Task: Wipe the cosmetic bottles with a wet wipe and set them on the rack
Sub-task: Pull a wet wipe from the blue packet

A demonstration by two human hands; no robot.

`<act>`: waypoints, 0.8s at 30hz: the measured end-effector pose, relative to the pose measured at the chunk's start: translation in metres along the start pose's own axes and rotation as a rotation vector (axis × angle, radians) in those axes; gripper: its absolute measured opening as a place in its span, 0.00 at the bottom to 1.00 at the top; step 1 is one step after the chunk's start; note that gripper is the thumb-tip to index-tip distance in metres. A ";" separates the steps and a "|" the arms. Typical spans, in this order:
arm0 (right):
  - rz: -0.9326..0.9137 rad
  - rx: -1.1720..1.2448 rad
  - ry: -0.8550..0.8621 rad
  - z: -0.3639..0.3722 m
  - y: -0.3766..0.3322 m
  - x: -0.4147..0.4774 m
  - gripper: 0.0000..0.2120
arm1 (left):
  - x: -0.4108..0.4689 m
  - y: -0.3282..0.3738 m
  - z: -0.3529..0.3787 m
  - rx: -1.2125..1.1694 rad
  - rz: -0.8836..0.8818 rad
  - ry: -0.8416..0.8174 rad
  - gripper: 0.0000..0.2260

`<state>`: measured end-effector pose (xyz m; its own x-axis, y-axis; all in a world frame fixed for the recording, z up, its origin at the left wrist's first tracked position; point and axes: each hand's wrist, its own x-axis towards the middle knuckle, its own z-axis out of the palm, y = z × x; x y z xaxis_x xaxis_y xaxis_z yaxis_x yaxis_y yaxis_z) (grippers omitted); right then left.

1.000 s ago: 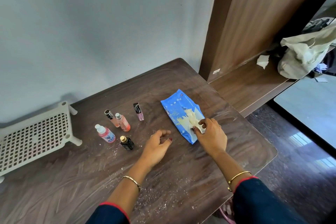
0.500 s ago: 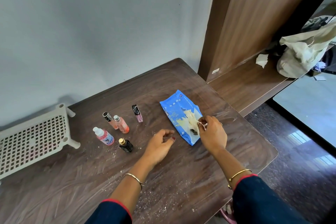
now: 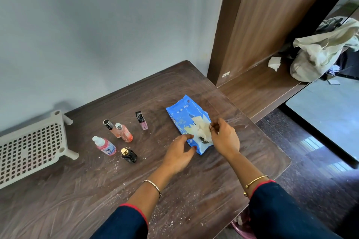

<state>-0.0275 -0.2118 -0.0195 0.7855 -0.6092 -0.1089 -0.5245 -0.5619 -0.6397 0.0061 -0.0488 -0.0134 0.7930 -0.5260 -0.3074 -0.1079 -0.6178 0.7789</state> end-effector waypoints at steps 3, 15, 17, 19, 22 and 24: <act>0.021 0.037 -0.029 -0.004 -0.002 0.003 0.03 | 0.011 0.007 -0.002 -0.002 0.016 0.037 0.17; 0.145 0.613 -0.166 -0.012 -0.011 0.007 0.04 | 0.036 0.033 0.004 -0.077 0.076 0.048 0.14; 0.130 0.656 -0.182 -0.017 -0.015 0.004 0.04 | 0.033 0.039 0.003 -0.210 0.051 0.100 0.13; 0.111 0.675 -0.198 -0.021 -0.019 0.001 0.04 | 0.032 0.041 0.001 -0.281 0.041 0.162 0.12; 0.104 0.714 -0.232 -0.024 -0.025 -0.003 0.03 | 0.031 0.039 -0.006 -0.311 0.043 0.258 0.07; 0.098 0.739 -0.265 -0.026 -0.031 -0.007 0.03 | 0.029 0.036 -0.012 -0.375 0.013 0.286 0.03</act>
<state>-0.0250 -0.2046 0.0205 0.8478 -0.4309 -0.3091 -0.3142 0.0614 -0.9474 0.0325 -0.0797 0.0125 0.9319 -0.3182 -0.1742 0.0629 -0.3310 0.9415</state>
